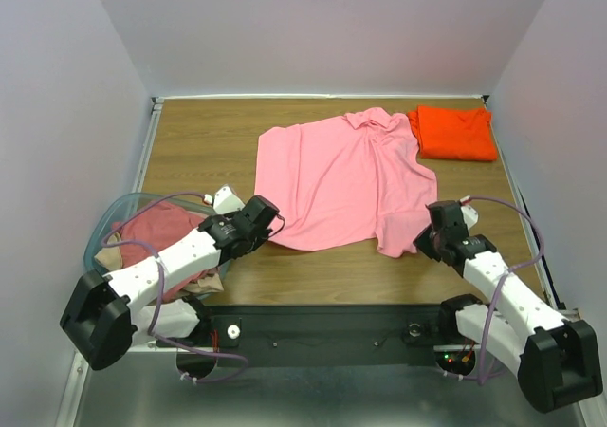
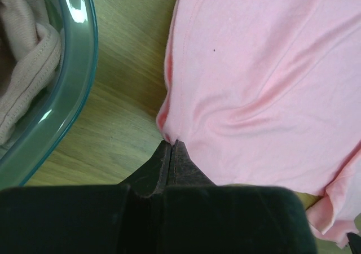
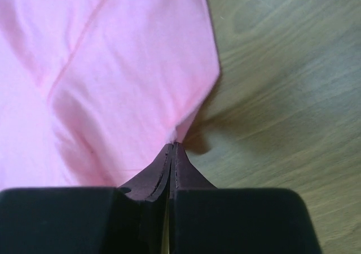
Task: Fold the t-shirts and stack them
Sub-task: Flatten the tshirt out
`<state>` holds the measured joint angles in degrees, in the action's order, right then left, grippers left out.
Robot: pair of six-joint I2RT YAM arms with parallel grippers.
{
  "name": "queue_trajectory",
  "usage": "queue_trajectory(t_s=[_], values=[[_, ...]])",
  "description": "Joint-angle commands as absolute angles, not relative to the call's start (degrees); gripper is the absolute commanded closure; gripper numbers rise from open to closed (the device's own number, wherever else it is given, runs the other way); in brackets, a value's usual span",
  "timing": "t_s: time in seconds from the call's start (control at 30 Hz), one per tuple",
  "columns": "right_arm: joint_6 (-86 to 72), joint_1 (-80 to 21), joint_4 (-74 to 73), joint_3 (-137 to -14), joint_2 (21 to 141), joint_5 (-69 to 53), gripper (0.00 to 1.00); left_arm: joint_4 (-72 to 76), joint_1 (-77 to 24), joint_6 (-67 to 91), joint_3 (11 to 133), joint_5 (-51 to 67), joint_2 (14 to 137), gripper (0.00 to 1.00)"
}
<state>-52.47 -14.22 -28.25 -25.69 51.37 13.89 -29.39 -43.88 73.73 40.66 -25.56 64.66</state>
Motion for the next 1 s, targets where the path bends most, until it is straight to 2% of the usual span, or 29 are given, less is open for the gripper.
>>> queue_trajectory(t_s=[0.0,0.13,0.27,0.6,0.8,0.97], values=[[-53.52,-14.24,-28.12,-23.65,51.94,13.54,1.00,-30.58,-43.77,73.39,39.46,-26.89,62.76,1.00],[-58.09,-14.24,-33.03,-23.82,46.16,16.07,1.00,-31.03,-43.77,73.48,38.85,-26.72,61.61,1.00],[-60.38,-14.33,-38.40,-25.31,35.09,21.09,1.00,-29.98,-43.77,73.48,37.53,-26.02,60.30,1.00],[-59.68,-14.24,-38.76,-24.61,43.51,16.26,1.00,-29.18,-43.77,73.04,37.35,-25.75,61.00,1.00],[-65.03,-14.24,-42.53,-26.19,32.54,21.35,1.00,-29.53,-43.77,72.60,37.44,-24.96,60.47,1.00],[-68.98,-14.24,-52.21,-34.97,24.35,29.52,1.00,-31.99,-43.86,73.30,37.71,-24.08,57.14,1.00]])
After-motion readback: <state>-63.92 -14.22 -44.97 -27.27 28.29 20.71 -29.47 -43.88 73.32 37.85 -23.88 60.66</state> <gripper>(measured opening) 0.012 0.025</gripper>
